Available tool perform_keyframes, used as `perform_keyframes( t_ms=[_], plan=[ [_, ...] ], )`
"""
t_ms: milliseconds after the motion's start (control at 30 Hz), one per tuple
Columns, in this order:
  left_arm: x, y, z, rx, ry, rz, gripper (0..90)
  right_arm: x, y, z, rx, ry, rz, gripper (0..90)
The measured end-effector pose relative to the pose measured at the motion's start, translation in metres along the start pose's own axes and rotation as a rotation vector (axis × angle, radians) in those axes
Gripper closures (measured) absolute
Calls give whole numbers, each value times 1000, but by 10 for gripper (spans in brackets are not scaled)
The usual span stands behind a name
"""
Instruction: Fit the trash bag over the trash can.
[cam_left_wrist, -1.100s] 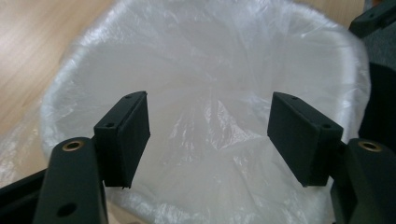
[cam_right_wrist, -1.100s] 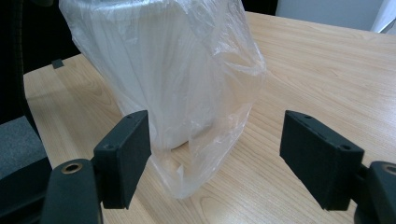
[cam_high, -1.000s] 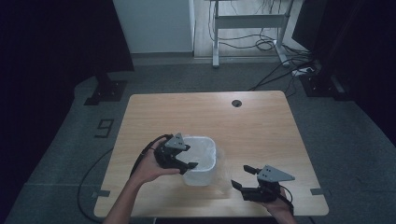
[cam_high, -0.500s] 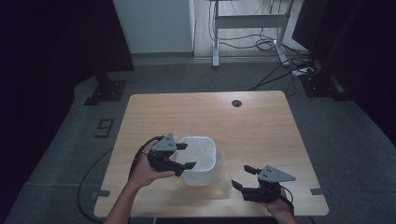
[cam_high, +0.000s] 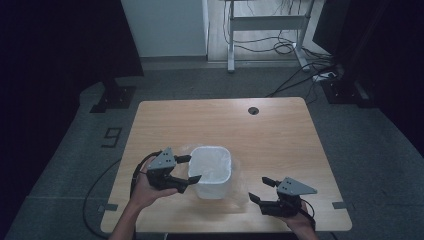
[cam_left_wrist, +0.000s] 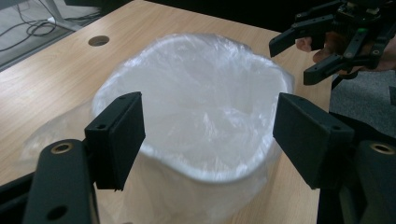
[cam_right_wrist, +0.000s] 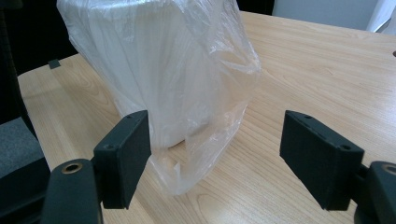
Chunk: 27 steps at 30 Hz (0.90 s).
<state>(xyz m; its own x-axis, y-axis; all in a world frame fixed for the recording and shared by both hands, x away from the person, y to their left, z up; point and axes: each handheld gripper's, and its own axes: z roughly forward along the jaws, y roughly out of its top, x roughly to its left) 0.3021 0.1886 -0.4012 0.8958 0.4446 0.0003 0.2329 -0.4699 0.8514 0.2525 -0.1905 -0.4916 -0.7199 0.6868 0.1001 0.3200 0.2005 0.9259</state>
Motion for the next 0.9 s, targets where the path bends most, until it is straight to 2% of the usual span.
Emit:
perform_keyframes(
  t_ms=[533,900],
  plan=[
    [5,-37,-21,-21,39,-62,244,-2,-2,0,7,-6,1,246],
    [8,-46,-21,-14,46,-79,243,-3,-2,-1,4,-11,6,245]
  ],
)
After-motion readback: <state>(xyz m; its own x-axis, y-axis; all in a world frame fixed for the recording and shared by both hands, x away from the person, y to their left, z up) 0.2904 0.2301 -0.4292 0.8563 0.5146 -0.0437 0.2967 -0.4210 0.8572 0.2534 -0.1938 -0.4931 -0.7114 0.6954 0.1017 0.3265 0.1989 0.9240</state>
